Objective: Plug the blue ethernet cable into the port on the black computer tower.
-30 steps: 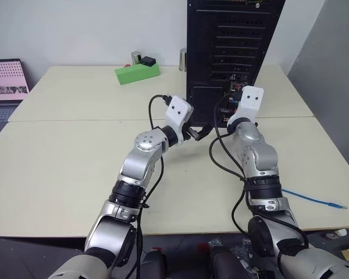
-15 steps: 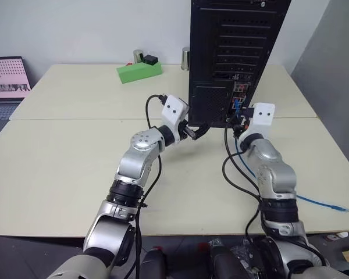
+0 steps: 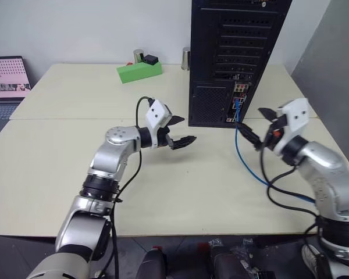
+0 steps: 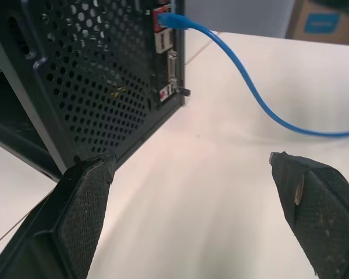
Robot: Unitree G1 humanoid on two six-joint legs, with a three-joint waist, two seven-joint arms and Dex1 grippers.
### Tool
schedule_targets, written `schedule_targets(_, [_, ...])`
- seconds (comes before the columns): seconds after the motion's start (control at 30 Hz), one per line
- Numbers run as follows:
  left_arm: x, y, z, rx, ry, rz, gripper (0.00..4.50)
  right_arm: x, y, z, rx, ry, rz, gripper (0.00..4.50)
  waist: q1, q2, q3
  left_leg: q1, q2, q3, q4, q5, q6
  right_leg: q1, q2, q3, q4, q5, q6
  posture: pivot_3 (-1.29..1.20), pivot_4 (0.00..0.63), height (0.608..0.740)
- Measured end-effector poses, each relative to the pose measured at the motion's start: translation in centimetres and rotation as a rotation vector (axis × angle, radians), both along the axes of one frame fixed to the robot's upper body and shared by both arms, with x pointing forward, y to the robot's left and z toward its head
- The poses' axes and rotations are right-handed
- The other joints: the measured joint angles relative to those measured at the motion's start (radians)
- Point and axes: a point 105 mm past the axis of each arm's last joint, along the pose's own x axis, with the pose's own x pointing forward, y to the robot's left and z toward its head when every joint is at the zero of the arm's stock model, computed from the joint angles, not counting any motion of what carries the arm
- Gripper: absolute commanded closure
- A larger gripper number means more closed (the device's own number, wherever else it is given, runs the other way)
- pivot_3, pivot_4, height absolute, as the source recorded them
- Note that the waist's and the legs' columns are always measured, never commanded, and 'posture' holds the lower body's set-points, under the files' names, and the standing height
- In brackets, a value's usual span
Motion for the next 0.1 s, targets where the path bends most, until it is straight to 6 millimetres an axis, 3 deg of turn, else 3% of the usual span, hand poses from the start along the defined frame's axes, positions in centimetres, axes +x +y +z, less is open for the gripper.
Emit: schedule_targets(0.1, [-0.41, 0.14, 0.41, 0.008, -0.015, -0.045, 0.0, -0.5, 0.09, -0.39, 0.001, 0.03, 0.051, 0.05, 0.002, 0.0, 0.0, 0.0, 0.0, 0.0, 0.0, 0.0, 0.0, 0.0, 0.0, 0.0, 0.0, 0.0, 0.0, 0.0, 0.15, 0.74])
